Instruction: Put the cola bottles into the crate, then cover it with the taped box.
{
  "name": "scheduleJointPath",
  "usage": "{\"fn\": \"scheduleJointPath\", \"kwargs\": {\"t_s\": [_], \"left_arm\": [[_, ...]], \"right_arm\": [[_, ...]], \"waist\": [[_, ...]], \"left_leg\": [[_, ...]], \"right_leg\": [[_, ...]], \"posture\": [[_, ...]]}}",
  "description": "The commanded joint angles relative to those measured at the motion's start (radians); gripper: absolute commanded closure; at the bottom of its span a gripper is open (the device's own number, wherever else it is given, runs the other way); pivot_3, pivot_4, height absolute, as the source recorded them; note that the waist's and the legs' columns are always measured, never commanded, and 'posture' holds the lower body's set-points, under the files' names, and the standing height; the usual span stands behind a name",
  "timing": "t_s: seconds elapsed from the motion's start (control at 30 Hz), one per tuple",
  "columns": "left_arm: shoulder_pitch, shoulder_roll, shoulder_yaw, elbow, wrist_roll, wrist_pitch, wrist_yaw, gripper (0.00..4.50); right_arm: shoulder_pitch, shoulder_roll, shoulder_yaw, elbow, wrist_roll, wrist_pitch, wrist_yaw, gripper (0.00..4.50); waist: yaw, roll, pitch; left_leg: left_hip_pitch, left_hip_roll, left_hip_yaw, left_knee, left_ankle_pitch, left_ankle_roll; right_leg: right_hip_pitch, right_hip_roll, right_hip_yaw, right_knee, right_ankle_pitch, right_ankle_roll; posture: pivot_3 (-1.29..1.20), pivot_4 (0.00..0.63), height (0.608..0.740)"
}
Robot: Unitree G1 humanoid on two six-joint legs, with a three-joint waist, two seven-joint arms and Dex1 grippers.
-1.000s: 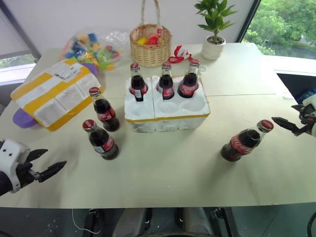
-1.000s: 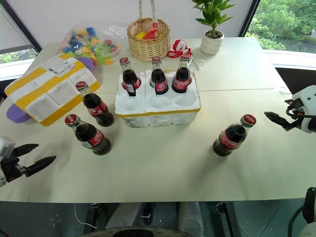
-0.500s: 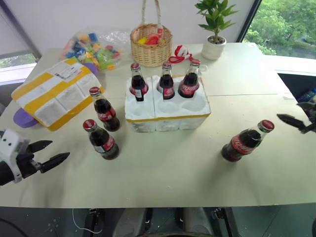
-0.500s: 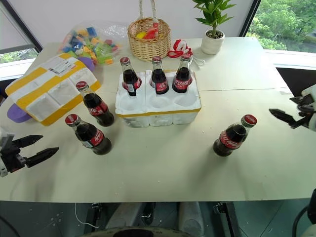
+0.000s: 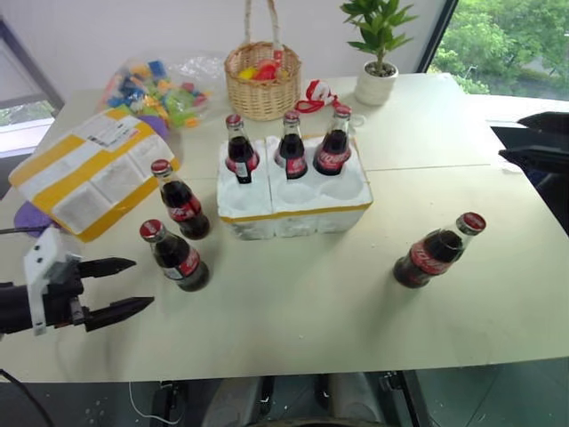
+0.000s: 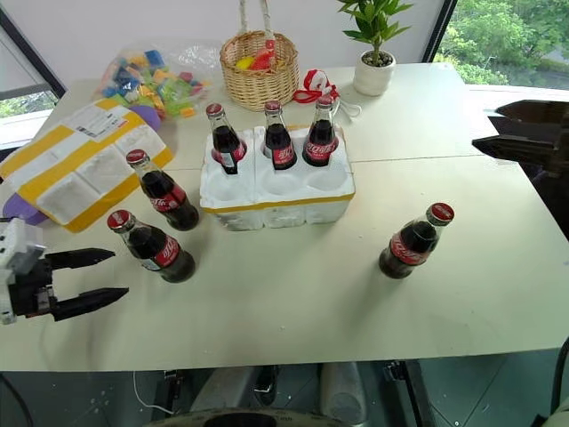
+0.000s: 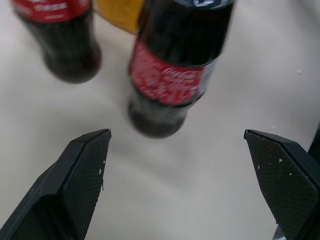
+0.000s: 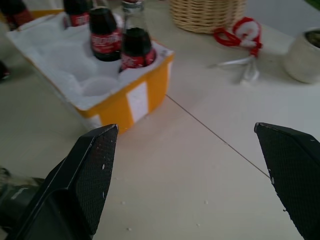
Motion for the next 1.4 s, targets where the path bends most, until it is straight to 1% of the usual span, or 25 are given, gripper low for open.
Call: {"fn": "scheduleJointPath", "kwargs": {"t_s": [0.03,0.13,0.27,0.4,0.67,0.83,0.93,1.0,1.03,1.07,1.1,1.23,1.4], "left_arm": [[-0.015,-0.008,-0.023,-0.047,-0.008,-0.01,0.016,0.02],[-0.031,-0.018,-0.061,-0.041,0.011,-0.029,0.032,0.02],[-0.069,-0.06,-0.118,-0.016,0.046,-0.071,0.078,0.02],[-0.092,-0.086,-0.137,-0.002,0.064,-0.101,0.104,0.02],[-0.179,-0.162,-0.224,0.032,0.082,-0.13,0.186,0.02],[-0.188,-0.202,-0.27,0.03,0.084,-0.133,0.211,0.02],[-0.182,-0.215,-0.277,0.022,0.065,-0.123,0.21,0.02],[-0.18,-0.218,-0.273,0.014,0.05,-0.122,0.202,0.57],[-0.179,-0.213,-0.276,0.005,0.053,-0.121,0.202,0.94],[-0.178,-0.205,-0.282,-0.005,0.06,-0.122,0.201,1.45],[-0.179,-0.194,-0.29,-0.013,0.07,-0.122,0.2,1.71],[-0.204,-0.168,-0.318,-0.069,0.04,-0.089,0.191,1.69],[-0.278,-0.155,-0.364,-0.121,0.004,-0.053,0.192,1.69]], "right_arm": [[-0.064,-0.013,0.006,-0.075,0.047,0.051,0.04,0.0],[-0.103,-0.007,0.033,-0.091,0.057,0.079,0.059,0.0],[-0.147,-0.006,0.069,-0.105,0.053,0.088,0.101,0.0],[-0.162,-0.009,0.07,-0.119,0.082,0.115,0.107,0.0],[-0.138,0.002,0.054,-0.137,0.095,0.13,0.094,0.0],[-0.118,0.007,0.046,-0.143,0.098,0.127,0.077,0.0],[-0.104,0.008,0.037,-0.151,0.104,0.129,0.065,0.0],[-0.097,0.011,0.031,-0.156,0.111,0.134,0.054,0.0],[-0.089,0.013,0.026,-0.16,0.114,0.134,0.049,0.0],[-0.08,0.016,0.021,-0.162,0.115,0.133,0.044,0.0],[-0.073,0.019,0.018,-0.166,0.116,0.132,0.039,0.0],[-0.049,0.034,0.011,-0.178,0.118,0.128,0.016,0.0],[-0.022,0.048,-0.001,-0.198,0.13,0.135,-0.008,0.0]], "waist": [[0.001,0.0,0.0],[0.0,0.001,0.0],[0.0,0.0,0.0],[0.0,0.0,0.001],[0.001,0.0,0.0],[0.001,0.0,0.0],[0.001,0.0,0.0],[0.001,0.0,0.0],[0.001,0.0,0.0],[0.001,0.0,0.0],[0.001,0.0,0.0],[0.003,0.0,0.0],[0.006,0.0,0.0]], "left_leg": [[0.0,0.0,0.0,0.0,0.0,0.0],[0.0,0.0,0.0,0.0,0.0,0.0],[0.0,0.0,0.001,0.0,0.0,0.0],[0.0,0.0,0.001,0.0,0.0,0.0],[0.0,0.0,0.001,0.001,-0.001,0.001],[0.0,0.0,0.001,0.001,-0.001,0.001],[0.0,0.0,0.001,0.001,-0.001,0.001],[0.0,0.0,0.001,0.001,-0.001,0.001],[0.0,0.0,0.001,0.001,-0.001,0.001],[0.0,0.0,0.001,0.001,-0.001,0.001],[0.0,0.0,0.001,0.001,-0.001,0.001],[0.0,-0.001,0.001,0.001,-0.001,0.001],[-0.001,-0.001,0.001,0.002,-0.001,0.001]], "right_leg": [[0.0,0.0,0.0,0.0,0.0,0.0],[0.0,0.0,0.0,0.0,0.0,0.0],[0.0,0.0,0.0,0.0,0.0,0.0],[0.0,0.0,0.0,0.0,0.0,0.0],[0.0,0.0,0.0,0.0,0.001,0.001],[0.0,0.0,0.0,0.0,0.002,0.004],[0.0,0.0,0.0,0.0,0.002,0.004],[0.0,0.0,0.0,0.0,0.002,0.004],[0.0,0.0,0.0,0.0,0.002,0.004],[0.0,0.0,0.0,0.0,0.002,0.004],[0.0,0.0,0.0,0.0,0.002,0.004],[0.0,-0.001,0.0,0.0,0.002,0.004],[0.0,-0.001,0.0,0.0,0.002,0.004]], "posture": [[0.0,0.15,0.732],[0.0,0.15,0.732],[0.0,0.15,0.732],[0.0,0.15,0.732],[0.0,0.15,0.732],[0.0,0.15,0.732],[0.0,0.15,0.732],[0.0,0.15,0.732],[0.0,0.15,0.732],[0.0,0.15,0.732],[0.0,0.15,0.732],[0.0,0.15,0.732],[0.0,0.15,0.732]]}}
